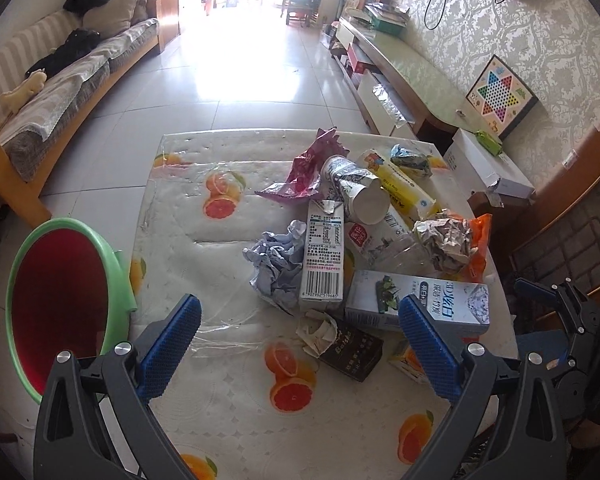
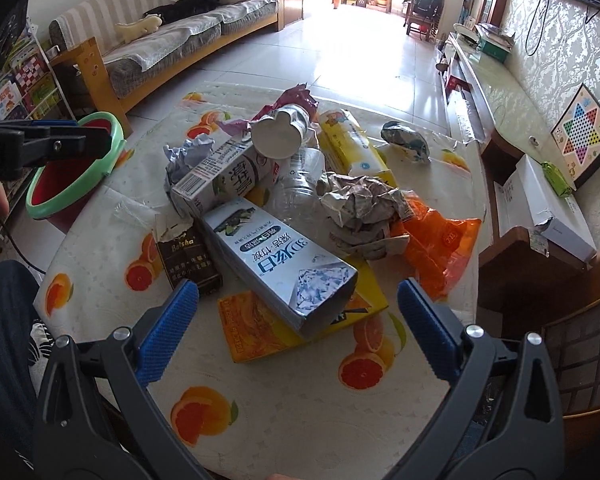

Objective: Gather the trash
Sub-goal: 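Grasp crumpled blue paper with the left tool while the right tool grasps a white carton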

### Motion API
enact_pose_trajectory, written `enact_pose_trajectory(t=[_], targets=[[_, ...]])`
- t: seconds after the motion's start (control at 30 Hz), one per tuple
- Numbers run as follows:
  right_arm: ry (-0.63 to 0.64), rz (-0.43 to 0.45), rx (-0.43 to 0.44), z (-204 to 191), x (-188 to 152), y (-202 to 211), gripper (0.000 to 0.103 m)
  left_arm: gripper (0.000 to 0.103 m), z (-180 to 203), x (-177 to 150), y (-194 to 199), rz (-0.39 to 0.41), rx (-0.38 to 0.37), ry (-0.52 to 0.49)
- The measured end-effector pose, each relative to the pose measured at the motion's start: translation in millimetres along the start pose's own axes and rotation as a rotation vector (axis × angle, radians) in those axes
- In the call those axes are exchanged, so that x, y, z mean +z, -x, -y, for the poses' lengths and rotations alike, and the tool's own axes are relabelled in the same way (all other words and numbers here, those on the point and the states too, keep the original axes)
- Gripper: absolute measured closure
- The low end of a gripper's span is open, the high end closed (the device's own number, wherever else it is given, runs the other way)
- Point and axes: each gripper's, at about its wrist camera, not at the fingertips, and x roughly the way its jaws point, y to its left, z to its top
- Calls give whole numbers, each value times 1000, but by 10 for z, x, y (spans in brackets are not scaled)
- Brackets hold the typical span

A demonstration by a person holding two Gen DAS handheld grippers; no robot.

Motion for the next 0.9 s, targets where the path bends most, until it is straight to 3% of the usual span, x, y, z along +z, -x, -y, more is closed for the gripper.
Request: enact_pose_trajectory(t=[0.27,0.5,0.6,0.7,0.83,0.9], targets=[[-7,-23,35,40,31,-243,6,8,-146,247,-560,-28,30,80],[-33,-56,64,109,49,-395,17,12,-288,312,-1033,-89,-23,201],[-46,-71,98,136,46,-463,23,24,-350,266,-1203,-114,-35,243],[-27,-80,103,97,61,-516,27,27,-416,212,-1265,-108,-104,304],[-30,-77,112,76,71,-537,31,60,-374,220,-1226,-78,-110,279],[-34,-74,113,72,73,-534,32,64,-364,240,-1225,-87,-100,264]])
